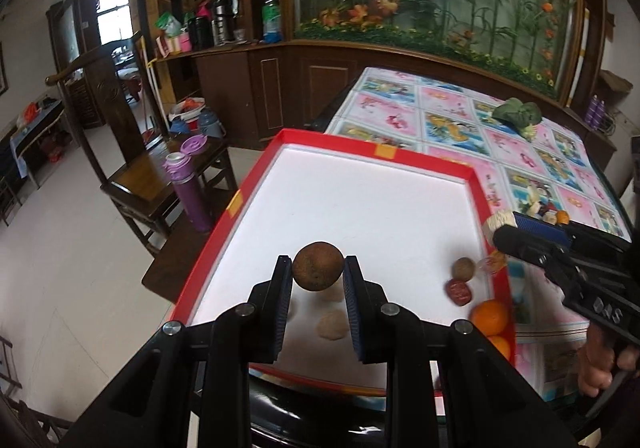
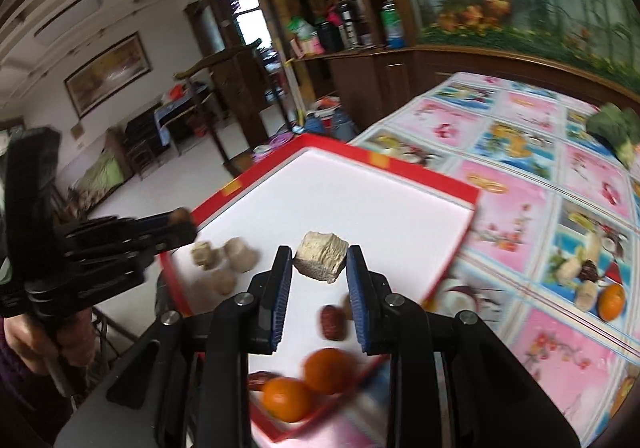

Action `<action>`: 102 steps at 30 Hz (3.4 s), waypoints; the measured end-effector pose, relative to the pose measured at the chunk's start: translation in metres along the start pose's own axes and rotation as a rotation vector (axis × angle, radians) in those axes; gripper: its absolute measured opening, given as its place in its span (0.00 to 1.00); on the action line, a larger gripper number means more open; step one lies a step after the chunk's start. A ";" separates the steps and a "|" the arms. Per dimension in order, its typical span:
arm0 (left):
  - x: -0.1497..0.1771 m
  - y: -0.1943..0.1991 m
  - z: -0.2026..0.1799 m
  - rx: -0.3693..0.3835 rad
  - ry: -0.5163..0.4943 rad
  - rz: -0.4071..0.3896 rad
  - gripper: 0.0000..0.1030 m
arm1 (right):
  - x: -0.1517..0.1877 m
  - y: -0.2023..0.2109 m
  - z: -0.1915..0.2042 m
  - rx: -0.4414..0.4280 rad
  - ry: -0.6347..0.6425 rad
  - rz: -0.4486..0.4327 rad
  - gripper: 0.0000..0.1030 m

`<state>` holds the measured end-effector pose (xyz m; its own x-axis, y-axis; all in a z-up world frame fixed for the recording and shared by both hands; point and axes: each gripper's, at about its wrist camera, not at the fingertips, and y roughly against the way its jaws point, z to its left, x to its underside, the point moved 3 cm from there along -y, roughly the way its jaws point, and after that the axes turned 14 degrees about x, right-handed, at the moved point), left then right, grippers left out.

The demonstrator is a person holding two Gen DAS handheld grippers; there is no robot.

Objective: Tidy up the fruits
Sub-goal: 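Carry the rice cake and brown fruit into the tray and open both tools, then grasp a mandarin orange with the right tool while the left grasps a rice cake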

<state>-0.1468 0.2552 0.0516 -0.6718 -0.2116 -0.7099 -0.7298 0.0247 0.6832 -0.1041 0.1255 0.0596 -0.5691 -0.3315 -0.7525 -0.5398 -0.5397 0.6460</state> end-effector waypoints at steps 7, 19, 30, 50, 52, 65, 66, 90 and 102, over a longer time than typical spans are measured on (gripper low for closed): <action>0.017 -0.012 -0.018 0.069 -0.045 0.055 0.24 | 0.006 -0.024 0.028 0.007 0.049 0.094 0.29; 0.029 -0.022 -0.034 0.108 -0.072 0.101 0.24 | -0.012 -0.076 0.016 0.085 0.030 0.291 0.29; 0.038 -0.037 -0.039 0.097 -0.070 0.165 0.24 | -0.010 -0.089 0.014 0.050 0.015 0.386 0.30; 0.001 -0.014 -0.080 0.077 -0.158 0.074 0.51 | 0.006 0.037 -0.141 0.200 -0.121 0.083 0.41; -0.008 -0.012 -0.100 0.104 -0.201 0.058 0.52 | 0.018 0.046 -0.170 0.240 -0.150 0.089 0.41; -0.019 -0.057 -0.187 0.213 -0.304 0.156 0.52 | 0.043 0.019 -0.231 0.360 -0.227 0.160 0.41; -0.020 -0.064 -0.189 0.207 -0.301 0.167 0.52 | 0.044 0.016 -0.232 0.352 -0.228 0.168 0.41; -0.012 -0.128 -0.258 0.262 -0.292 0.320 0.52 | 0.035 0.042 -0.273 0.300 -0.425 0.092 0.31; -0.017 -0.167 -0.273 0.277 -0.212 0.350 0.35 | 0.036 0.053 -0.283 0.281 -0.502 0.076 0.31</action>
<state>0.0212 -0.0114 -0.0032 -0.8728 0.0580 -0.4847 -0.4428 0.3236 0.8362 0.0230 -0.1340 0.0305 -0.8002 0.0835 -0.5939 -0.5909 -0.2797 0.7567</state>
